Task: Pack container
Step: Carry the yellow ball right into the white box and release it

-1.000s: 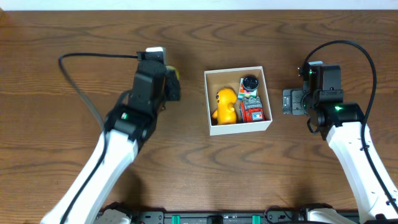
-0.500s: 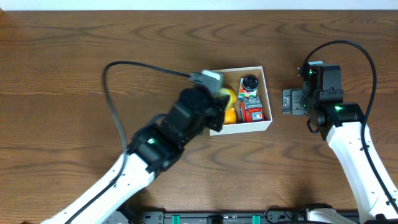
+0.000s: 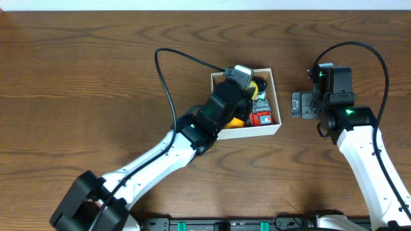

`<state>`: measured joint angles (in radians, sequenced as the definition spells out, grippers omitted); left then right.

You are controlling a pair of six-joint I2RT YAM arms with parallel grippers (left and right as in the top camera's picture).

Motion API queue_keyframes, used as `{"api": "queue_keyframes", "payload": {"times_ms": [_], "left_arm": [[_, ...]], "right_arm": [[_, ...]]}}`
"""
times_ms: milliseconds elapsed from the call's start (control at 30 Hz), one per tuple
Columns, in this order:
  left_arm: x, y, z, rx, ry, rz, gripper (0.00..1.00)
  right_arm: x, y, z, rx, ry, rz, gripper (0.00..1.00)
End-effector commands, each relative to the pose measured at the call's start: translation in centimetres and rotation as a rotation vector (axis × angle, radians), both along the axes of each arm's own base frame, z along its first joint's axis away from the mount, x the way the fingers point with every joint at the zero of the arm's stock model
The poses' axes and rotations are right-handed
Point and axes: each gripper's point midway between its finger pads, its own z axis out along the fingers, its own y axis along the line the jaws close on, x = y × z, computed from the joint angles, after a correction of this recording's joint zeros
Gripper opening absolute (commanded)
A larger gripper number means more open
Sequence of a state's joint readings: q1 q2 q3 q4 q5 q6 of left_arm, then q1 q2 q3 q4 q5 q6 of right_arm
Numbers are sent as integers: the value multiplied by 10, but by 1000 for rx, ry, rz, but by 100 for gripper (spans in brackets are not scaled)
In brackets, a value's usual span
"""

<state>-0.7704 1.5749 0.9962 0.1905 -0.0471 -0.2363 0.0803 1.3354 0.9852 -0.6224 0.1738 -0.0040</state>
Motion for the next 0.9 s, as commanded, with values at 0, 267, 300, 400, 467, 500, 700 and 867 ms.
{"api": "queue_keyframes", "payload": {"times_ms": [0,267,300,400,467,500,700,867], "left_arm": [[20,16,-7,84,-55,112,22],[31,12,-31,172,-91,83,23],[34,14,-33,173,-90,89,23],[42,23,-39,179,-81,114,23],[47,31,-41,186,-72,132,46],[49,33,-42,187,-71,137,67],[46,28,-40,168,-65,106,92],[44,26,-28,139,-79,94,92]], "right_arm": [[0,-4,-2,-5,5,-16,99],[0,-4,-2,-5,5,-16,99],[0,-4,-2,-5,5,-16,99],[0,-4,-2,-5,5,-16,99],[0,-4,-2,-5,5,-16,99],[0,-4,-2,-5,5,-16,99],[0,-4,-2,-5,5,-16,99],[0,-4,-2,-5,5,-16,99]]}}
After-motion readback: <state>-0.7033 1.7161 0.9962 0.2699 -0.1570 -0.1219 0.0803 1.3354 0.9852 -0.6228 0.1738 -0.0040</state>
